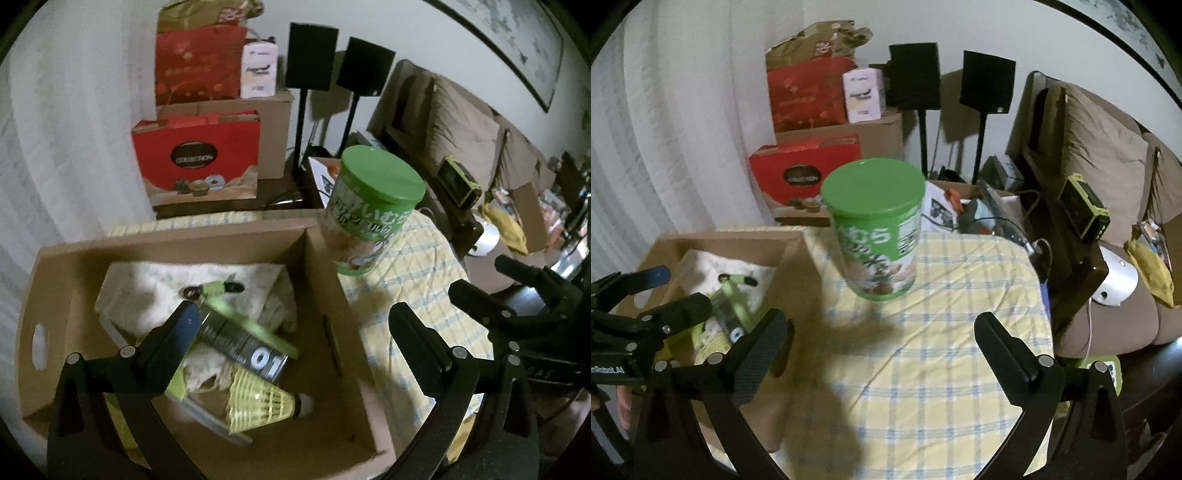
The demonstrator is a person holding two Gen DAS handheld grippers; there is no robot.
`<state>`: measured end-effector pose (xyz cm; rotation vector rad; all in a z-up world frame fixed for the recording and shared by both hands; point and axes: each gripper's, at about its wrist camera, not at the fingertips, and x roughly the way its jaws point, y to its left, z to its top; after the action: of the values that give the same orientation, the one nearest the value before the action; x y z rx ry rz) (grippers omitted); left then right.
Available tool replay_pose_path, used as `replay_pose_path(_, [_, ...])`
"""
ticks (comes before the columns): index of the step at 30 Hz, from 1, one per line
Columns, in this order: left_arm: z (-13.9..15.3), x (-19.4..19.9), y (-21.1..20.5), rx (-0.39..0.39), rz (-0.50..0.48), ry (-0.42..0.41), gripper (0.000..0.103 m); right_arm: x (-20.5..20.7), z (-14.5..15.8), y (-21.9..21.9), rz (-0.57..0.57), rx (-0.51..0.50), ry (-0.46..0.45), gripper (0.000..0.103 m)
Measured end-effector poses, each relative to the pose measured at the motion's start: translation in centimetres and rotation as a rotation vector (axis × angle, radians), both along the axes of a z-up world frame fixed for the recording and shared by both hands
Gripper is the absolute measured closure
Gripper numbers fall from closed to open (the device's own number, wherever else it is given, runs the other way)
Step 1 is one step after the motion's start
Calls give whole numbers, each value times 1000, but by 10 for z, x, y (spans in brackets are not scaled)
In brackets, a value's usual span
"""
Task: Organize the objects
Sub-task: 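Move both grippers to the green cookie tin and grasp it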
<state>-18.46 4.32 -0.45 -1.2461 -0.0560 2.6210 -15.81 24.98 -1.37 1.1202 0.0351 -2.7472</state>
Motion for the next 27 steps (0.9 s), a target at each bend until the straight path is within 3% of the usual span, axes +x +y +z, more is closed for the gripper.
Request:
replay_pose_path(7, [2,-27,26,-19,-60,22,1,-22,-4,11,10,8,74,1])
replay_pose_path(17, [4,-91,37,157,-101,-48,1,-61,-32,2,80,-33,96,1])
replay_pose_path(27, [-5,-113,70,126,-232,-22,1,-91,-42,4,118,-163,131,1])
